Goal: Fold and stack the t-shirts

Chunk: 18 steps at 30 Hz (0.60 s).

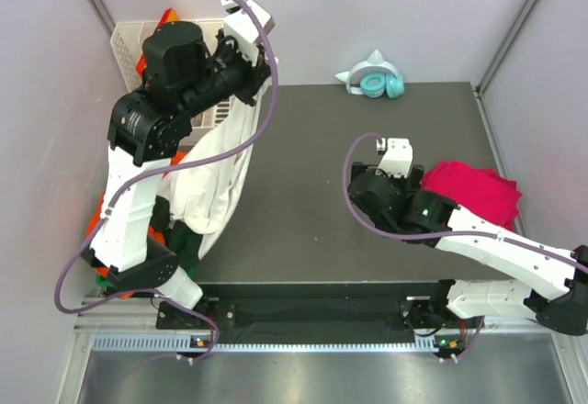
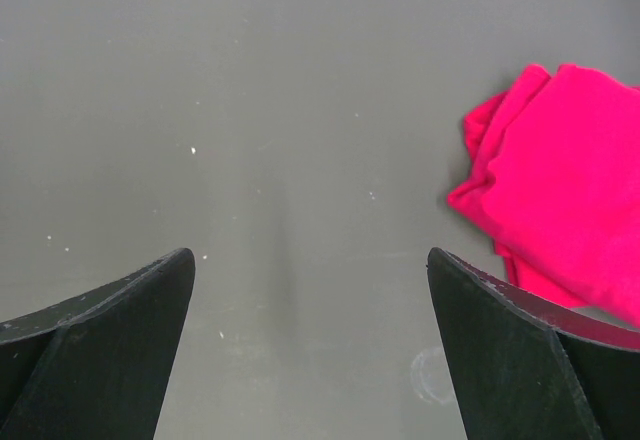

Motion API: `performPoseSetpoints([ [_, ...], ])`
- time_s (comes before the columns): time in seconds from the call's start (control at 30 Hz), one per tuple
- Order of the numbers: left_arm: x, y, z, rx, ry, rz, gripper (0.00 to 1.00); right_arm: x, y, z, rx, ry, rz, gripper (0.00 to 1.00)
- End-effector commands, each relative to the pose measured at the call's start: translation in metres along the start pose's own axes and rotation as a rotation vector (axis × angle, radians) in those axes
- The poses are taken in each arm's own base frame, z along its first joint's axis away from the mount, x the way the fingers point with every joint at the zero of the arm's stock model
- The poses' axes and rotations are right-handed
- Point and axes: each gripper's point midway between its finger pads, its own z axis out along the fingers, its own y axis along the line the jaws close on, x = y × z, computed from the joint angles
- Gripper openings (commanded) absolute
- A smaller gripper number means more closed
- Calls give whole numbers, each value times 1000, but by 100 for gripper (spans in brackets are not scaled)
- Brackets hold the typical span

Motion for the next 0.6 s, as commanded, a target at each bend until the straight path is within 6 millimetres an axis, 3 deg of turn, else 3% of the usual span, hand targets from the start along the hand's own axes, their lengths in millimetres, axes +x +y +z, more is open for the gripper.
performPoseSetpoints([
  [0.0, -108, 6, -48, -90, -412, 83, 0, -6, -11, -5, 32, -14, 46, 100],
  [0.03, -125, 4, -61, -99, -467, 95, 0, -7, -11, -5, 33, -15, 50, 100],
  [0.13, -148, 9, -79, -132, -552, 107, 0, -7, -11, -5, 37, -13, 49, 100],
  [0.17, -160, 10, -94, -142, -606, 115, 0, -7, -11, -5, 37, -13, 51, 100],
  [0.3, -170, 13, -111, -172, -649, 155, 0, -4, -7, -1, 42, -8, 43, 100],
  [0.4, -156, 20, -107, -215, -595, 196, 0, 0, 0, 3, 48, 5, 24, 100],
  [0.43, -135, 21, -84, -222, -514, 221, 0, -1, 2, 4, 49, 7, 21, 100],
  [0.5, -108, 31, -73, -287, -428, 230, 0, 3, 8, 7, 51, 19, 4, 100],
  [0.53, -70, 27, -43, -273, -321, 256, 0, 1, 11, 7, 49, 21, 7, 100],
  [0.57, -60, 29, -51, -291, -307, 260, 0, 2, 12, 8, 50, 21, 4, 100],
])
